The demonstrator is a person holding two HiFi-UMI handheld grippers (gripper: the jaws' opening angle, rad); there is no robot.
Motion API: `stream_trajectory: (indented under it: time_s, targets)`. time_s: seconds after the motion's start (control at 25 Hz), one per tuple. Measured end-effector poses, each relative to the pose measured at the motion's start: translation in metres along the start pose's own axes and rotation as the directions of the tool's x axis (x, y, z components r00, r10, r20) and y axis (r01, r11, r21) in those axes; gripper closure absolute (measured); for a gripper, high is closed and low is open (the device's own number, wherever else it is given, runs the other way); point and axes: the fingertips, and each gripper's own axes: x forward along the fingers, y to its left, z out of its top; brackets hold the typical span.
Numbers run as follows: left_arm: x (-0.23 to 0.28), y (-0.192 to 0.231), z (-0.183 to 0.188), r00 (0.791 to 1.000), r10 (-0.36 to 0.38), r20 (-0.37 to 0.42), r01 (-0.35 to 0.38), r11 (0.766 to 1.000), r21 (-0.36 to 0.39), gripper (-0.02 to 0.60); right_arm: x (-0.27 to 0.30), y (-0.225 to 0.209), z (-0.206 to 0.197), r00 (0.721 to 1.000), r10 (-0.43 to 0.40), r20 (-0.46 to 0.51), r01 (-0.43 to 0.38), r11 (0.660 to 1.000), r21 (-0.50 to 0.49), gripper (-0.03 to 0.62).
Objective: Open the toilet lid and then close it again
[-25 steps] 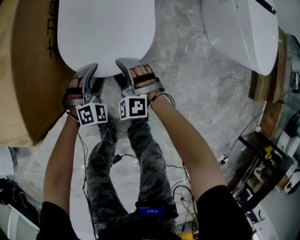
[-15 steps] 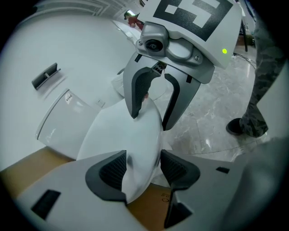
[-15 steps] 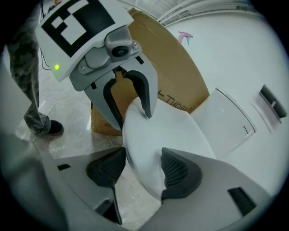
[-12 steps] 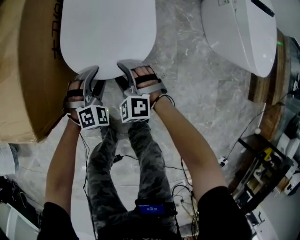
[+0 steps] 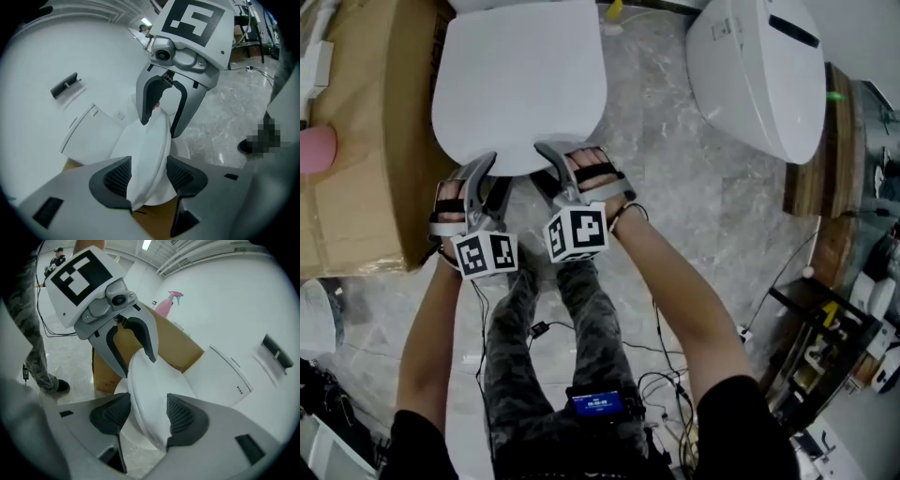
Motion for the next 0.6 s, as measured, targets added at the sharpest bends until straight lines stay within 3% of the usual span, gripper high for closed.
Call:
stream_trajectory:
  time_s: [0.4,0.6]
  targets:
    - [-0.050,0.126,0.055,0.990,0.118,0.074,-0.115,0.992,-0.047,0.356,-0.055,-0.112,0.065,0.995,-0.095,0.040,0.092,0.993,0.075,0.410]
    - [-0.056,0.183,0.078,0.991,0.118,0.058,-0.115,0.992,-0.047,0.403,-0.064,-0.171,0.086,0.993,-0.114,0.029,0.107,0.979,0.171,0.437]
